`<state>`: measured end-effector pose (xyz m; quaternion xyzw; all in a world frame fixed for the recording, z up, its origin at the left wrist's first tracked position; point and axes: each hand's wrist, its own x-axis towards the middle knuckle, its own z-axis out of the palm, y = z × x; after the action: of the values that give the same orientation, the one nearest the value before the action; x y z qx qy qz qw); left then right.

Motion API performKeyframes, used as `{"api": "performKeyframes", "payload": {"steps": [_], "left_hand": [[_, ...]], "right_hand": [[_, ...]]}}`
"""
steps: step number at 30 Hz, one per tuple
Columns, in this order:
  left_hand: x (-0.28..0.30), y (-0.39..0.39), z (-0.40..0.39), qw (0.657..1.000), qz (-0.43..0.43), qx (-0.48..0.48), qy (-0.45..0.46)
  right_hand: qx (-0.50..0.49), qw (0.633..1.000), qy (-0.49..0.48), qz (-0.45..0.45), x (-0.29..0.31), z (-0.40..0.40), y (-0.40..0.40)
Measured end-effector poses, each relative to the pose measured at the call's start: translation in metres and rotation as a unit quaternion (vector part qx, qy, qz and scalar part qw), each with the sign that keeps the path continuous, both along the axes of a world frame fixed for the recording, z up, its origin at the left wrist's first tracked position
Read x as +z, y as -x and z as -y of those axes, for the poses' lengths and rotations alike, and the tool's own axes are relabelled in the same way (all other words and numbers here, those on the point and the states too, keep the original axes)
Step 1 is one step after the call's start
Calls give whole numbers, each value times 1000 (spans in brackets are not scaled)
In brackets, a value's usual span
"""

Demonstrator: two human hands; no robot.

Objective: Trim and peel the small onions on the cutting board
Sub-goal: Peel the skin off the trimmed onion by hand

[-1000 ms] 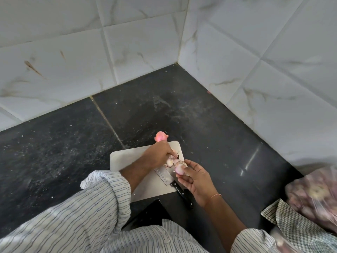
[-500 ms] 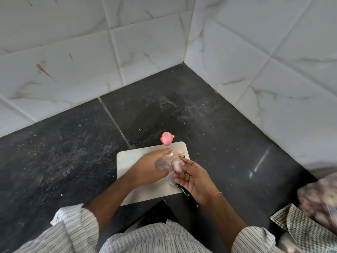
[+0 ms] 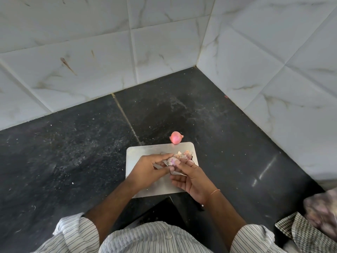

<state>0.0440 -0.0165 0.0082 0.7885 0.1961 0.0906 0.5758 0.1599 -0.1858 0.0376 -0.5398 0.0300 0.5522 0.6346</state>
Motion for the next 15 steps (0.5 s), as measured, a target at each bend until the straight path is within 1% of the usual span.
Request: {"api": "performKeyframes", "payload": {"steps": [3,5,7,9,11,15], "left_hand": [[1,1,2,1000,10,-2,19],[2,2,4,999,29,8,13],[3,2,6,998,41,49,-13],[4,2,6,992,40,110,-49],[5,3,6,987,39,140,-66],[4,11,8,992,37,88,-78]], "right_hand": [[-7,1000,1,19,-1,0,2],[-25,999,5,22,-2,0,2],[-52,998,11,20,-3,0,3],[-77,997,14,18,-4,0,3],[-92,996,10,19,-3,-1,3],[-86,996,-22,13,1,0,4]]}}
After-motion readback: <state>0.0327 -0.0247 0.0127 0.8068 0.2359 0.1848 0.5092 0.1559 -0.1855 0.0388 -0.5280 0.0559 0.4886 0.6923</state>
